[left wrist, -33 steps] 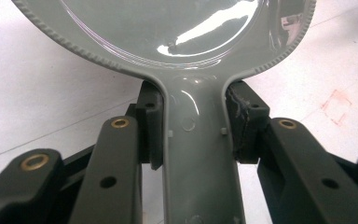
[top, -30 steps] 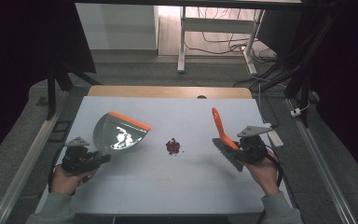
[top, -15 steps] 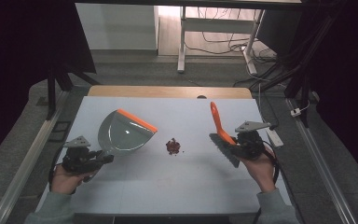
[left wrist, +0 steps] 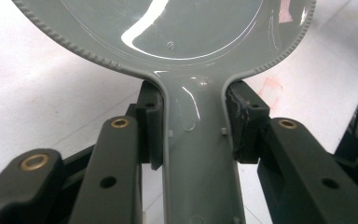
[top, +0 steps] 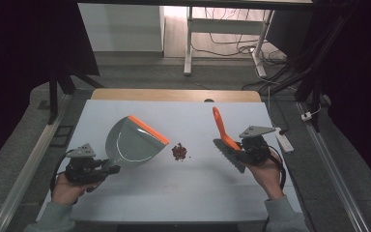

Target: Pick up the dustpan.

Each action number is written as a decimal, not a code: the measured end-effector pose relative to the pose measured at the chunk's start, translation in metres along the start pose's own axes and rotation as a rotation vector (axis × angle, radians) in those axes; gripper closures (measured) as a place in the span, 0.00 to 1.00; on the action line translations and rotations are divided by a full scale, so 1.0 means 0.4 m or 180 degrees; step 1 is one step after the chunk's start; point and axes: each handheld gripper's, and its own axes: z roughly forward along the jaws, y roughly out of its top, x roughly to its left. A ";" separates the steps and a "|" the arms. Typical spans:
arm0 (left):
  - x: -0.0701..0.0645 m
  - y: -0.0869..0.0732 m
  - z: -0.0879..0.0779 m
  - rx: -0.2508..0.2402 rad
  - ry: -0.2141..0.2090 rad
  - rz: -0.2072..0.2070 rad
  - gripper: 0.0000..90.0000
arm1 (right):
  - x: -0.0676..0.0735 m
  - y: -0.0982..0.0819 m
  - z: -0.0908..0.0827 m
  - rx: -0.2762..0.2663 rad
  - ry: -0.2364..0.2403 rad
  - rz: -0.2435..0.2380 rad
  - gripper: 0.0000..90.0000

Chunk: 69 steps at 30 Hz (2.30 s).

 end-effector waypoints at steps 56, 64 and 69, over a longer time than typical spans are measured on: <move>-0.068 0.000 0.147 0.0899 -0.0419 0.0374 0.68 | 0.016 -0.002 0.044 0.0122 0.0071 -0.0093 0.79; -0.068 -0.002 0.165 0.0998 -0.0359 0.0328 0.68 | 0.023 -0.001 0.053 0.0154 0.0088 -0.0114 0.79; -0.067 -0.003 0.177 0.1040 -0.0358 0.0311 0.68 | 0.027 0.003 0.058 0.0151 0.0098 -0.0126 0.79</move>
